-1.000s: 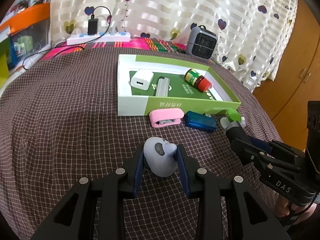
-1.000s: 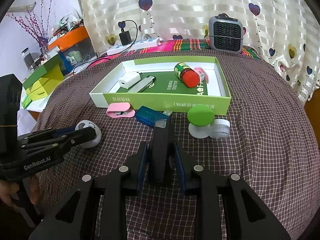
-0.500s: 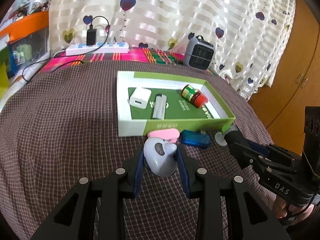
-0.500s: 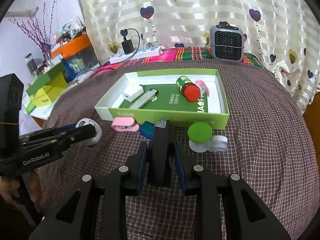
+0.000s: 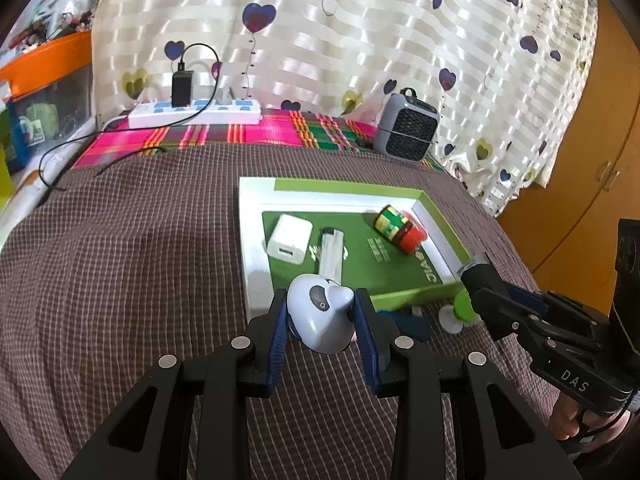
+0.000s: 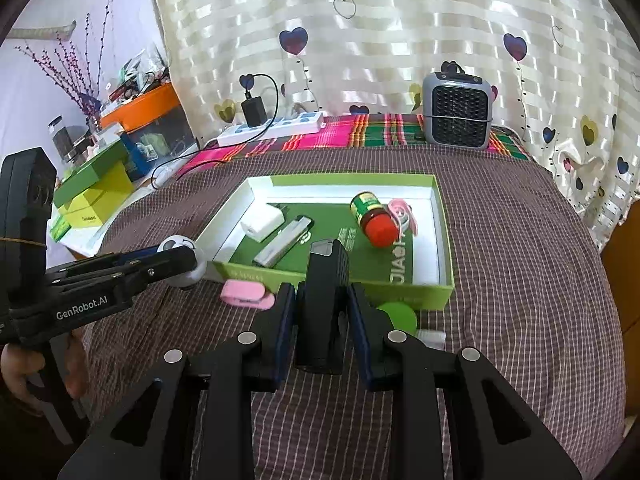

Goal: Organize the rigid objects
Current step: 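Carry the white gadget with the left gripper while the right gripper carries the black case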

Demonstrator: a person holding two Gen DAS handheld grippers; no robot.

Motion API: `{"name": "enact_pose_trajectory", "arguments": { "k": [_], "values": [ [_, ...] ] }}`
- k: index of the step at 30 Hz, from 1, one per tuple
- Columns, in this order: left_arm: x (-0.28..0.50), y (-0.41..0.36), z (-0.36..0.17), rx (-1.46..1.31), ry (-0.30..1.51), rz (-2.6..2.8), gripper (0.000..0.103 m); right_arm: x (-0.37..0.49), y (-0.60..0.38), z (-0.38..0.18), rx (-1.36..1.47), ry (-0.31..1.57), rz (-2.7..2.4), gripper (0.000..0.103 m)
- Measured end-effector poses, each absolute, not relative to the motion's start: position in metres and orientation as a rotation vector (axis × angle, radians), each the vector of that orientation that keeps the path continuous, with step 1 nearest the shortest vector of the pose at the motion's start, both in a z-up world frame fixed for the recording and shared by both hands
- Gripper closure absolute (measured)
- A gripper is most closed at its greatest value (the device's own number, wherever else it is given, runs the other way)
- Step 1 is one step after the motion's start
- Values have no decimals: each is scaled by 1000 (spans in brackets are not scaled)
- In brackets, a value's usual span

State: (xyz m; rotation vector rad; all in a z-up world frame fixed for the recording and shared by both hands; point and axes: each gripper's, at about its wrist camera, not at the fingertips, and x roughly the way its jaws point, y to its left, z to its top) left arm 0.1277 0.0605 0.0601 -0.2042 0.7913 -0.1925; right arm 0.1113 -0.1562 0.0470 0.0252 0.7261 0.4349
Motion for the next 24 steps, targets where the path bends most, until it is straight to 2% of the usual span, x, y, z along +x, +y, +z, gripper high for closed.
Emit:
{"name": "enact_pose_trajectory", "arguments": {
  "k": [24],
  "values": [
    [186,67,41,-211,852,-198,72,179,-135,37,39,797,448,75]
  ]
}}
